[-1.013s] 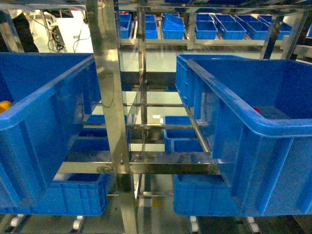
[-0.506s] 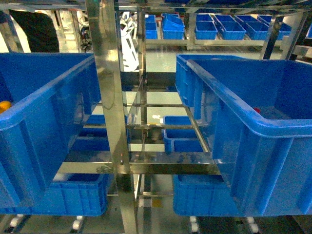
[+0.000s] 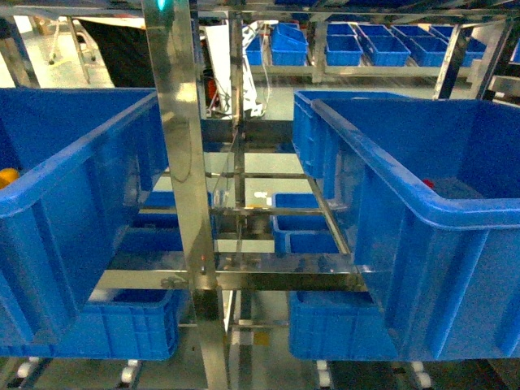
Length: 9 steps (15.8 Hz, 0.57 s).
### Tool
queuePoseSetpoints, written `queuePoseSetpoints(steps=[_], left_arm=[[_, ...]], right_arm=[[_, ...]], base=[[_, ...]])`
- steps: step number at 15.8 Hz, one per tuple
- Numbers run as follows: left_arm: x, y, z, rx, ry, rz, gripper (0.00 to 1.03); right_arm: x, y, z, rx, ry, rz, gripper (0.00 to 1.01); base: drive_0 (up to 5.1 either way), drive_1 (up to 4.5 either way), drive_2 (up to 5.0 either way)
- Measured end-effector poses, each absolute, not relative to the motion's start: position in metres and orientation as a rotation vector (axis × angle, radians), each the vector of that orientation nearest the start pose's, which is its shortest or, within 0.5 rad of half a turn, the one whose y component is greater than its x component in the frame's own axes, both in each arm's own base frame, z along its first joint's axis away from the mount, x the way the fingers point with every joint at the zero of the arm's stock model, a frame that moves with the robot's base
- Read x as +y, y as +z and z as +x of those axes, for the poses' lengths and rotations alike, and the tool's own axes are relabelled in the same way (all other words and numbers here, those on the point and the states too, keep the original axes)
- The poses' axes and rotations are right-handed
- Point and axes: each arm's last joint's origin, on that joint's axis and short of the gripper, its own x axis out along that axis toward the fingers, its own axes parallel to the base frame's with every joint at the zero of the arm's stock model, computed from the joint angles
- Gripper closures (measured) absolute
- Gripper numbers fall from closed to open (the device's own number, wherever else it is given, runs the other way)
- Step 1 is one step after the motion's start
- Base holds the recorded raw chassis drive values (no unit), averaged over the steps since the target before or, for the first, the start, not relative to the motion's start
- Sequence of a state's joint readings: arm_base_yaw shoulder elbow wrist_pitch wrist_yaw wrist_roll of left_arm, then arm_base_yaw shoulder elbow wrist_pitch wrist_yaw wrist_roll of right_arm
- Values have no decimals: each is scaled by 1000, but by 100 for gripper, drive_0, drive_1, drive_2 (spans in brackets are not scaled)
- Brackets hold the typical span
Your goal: Sort and place red and yellow blocks in left bins
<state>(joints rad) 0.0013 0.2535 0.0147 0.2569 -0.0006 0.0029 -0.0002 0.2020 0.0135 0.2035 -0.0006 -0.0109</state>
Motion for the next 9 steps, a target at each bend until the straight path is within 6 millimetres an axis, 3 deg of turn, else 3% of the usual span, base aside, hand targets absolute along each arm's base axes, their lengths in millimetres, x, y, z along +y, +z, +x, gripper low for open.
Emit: queuePoseSetpoints(steps=[4, 9], left_arm=[[0, 171, 109, -14, 2, 3, 101], [0, 167, 97, 4, 2, 2, 101]], right_arm=[[0, 167, 97, -1, 0, -11, 99], [0, 167, 97, -5, 0, -11, 99]], base=[[0, 0, 0], [0, 0, 0]])
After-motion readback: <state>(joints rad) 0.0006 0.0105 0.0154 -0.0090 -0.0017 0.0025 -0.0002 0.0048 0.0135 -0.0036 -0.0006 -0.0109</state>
